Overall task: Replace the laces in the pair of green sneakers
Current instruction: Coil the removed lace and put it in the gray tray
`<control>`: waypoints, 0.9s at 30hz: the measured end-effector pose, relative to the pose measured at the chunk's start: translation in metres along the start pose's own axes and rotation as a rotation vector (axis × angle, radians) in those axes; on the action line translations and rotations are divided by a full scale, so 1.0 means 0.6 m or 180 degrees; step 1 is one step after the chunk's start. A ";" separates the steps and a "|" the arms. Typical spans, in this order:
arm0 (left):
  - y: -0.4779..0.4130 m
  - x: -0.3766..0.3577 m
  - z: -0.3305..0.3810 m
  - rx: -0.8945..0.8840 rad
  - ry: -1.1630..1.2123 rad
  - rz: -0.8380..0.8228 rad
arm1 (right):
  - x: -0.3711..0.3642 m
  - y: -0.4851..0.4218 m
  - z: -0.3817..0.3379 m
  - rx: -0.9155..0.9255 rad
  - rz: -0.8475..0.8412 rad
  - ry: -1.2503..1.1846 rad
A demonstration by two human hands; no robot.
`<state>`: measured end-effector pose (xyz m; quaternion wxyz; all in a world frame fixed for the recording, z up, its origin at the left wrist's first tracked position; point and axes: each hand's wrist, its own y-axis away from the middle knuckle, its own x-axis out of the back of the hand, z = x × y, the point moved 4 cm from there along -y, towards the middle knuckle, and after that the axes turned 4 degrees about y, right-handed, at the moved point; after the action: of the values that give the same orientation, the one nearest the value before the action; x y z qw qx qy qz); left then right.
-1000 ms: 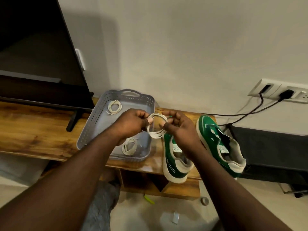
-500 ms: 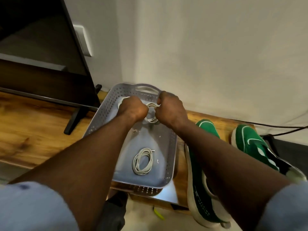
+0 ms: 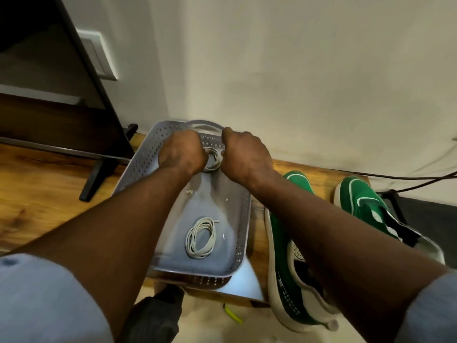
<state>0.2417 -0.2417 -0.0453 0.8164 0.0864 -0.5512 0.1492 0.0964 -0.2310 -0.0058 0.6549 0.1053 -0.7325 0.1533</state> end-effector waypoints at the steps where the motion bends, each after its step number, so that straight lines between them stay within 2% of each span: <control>1: 0.012 0.007 0.006 -0.0115 -0.0044 -0.0055 | 0.011 0.017 0.004 0.0022 0.0058 -0.0034; 4: 0.060 0.025 0.027 -0.0436 -0.0109 -0.0242 | 0.041 0.071 0.015 0.0041 0.0200 -0.0152; 12: 0.265 0.103 0.127 -0.1038 0.0343 -0.0482 | 0.111 0.272 0.051 0.0009 0.0411 -0.0708; 20: 0.426 0.065 0.152 -0.1322 0.0639 -0.0898 | 0.102 0.457 0.096 -0.0176 0.0517 -0.0870; 27: 0.502 0.033 0.169 -0.1554 0.0376 -0.1203 | 0.064 0.562 0.142 -0.0550 0.0547 -0.1128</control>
<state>0.0579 0.0137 0.0040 0.8569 -0.0201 -0.4965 -0.1372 -0.1071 0.0534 -0.0052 0.5070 0.0114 -0.8529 0.1243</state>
